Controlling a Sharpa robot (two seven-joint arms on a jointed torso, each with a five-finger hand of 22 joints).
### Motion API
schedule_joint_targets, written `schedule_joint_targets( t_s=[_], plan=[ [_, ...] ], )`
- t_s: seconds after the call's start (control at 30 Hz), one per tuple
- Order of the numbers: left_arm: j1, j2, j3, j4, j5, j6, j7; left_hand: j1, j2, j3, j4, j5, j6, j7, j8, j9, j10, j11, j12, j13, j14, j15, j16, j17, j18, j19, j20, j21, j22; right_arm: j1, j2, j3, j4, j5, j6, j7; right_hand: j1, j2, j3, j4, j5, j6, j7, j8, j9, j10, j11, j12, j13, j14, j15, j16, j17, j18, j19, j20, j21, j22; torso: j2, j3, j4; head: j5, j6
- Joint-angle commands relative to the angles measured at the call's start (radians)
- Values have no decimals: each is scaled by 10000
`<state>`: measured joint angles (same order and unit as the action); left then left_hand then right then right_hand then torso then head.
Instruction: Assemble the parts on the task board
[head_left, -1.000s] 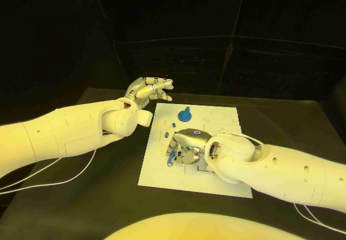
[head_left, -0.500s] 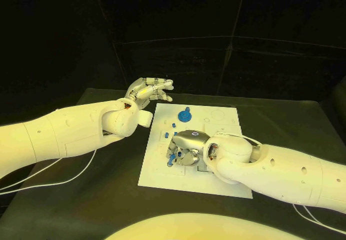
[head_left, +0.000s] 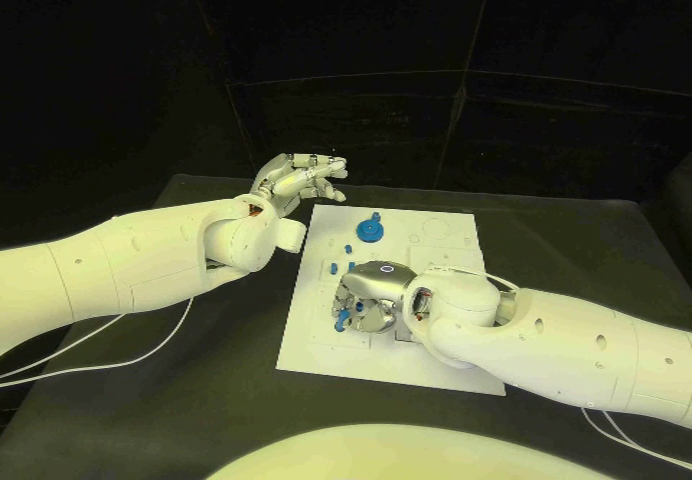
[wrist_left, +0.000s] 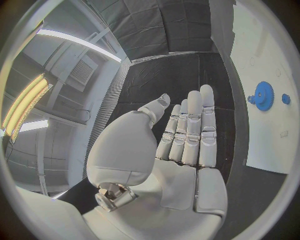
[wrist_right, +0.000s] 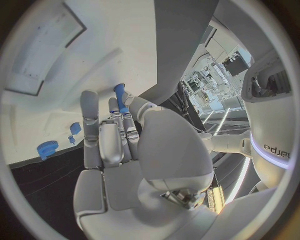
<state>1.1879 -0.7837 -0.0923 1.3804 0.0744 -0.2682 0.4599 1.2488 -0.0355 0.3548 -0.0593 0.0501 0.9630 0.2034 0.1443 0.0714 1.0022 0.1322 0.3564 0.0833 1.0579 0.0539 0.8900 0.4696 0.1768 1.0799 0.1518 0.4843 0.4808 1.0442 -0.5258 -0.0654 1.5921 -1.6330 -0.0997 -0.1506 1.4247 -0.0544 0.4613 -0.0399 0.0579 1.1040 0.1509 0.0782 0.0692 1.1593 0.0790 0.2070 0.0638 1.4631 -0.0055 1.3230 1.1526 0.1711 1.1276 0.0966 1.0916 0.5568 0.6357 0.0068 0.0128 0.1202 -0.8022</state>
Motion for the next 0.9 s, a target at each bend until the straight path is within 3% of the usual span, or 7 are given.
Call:
schedule_joint_targets(
  t_s=[0.03, 0.27, 0.37, 0.5, 0.9],
  plan=[
    [17, -7, 2, 8, -74, 142, 45, 120, 16, -1, -82, 19, -66, 10, 45, 13, -80, 2, 62, 16, -72, 15, 53, -12, 47, -14, 40, -62, -14, 8, 33, -2, -20, -165, 167, -66, -53, -25, 72, 0, 45, 20, 23, 56, 5, 52, 1, -64, 10, 333, -2, -13, -28, 8, -56, 3, 21, -32, -8, -1, 0, 4, -5],
    [17, -11, 2, 12, -74, 141, 41, 120, 16, -1, -82, 19, -66, 10, 45, 13, -80, 2, 62, 16, -72, 15, 53, -12, 47, -14, 40, -62, -14, 4, 94, -54, -51, -191, 115, -8, -672, -560, -130, 116, 406, -661, 277, -171, -58, -651, 272, -510, -19, 283, 216, -91, -170, 16, -225, 164, -104, -248, -4, 0, -7, 21, 4],
    [17, -13, 2, 16, -74, 141, 38, 120, 16, -1, -82, 19, -66, 10, 45, 13, -80, 2, 62, 16, -72, 15, 53, -12, 47, -14, 40, -62, -14, 4, 113, -85, -50, -182, 37, 46, -791, -696, -250, 134, 491, -942, 251, -178, -62, -738, 286, -528, -4, 277, 237, -84, -172, 35, -242, 213, -127, -279, -3, 8, -7, 25, 4],
    [17, -23, 2, 18, -74, 136, 33, 120, 16, -1, -82, 19, -66, 10, 45, 13, -80, 2, 62, 16, -72, 15, 53, -12, 47, -14, 40, -62, -14, 3, 126, -107, -48, -161, -104, 119, -837, -764, -360, 125, 526, -1422, 213, -173, -61, -776, 268, -497, 5, 263, 227, -99, -216, 55, -265, 227, -163, -335, -4, 3, -6, 23, 0],
    [18, -33, 2, 25, -74, 146, 24, 120, 16, -1, -82, 19, -66, 10, 45, 13, -80, 2, 62, 16, -72, 15, 53, -12, 47, -14, 40, -62, -14, -2, 87, -120, 31, -149, -443, 245, -893, -807, -466, 141, 668, -1484, 213, -132, -36, -782, 267, -468, 12, 243, 227, -136, -282, 64, -302, 228, -208, -409, -7, 4, -6, 19, -17]
  ],
)
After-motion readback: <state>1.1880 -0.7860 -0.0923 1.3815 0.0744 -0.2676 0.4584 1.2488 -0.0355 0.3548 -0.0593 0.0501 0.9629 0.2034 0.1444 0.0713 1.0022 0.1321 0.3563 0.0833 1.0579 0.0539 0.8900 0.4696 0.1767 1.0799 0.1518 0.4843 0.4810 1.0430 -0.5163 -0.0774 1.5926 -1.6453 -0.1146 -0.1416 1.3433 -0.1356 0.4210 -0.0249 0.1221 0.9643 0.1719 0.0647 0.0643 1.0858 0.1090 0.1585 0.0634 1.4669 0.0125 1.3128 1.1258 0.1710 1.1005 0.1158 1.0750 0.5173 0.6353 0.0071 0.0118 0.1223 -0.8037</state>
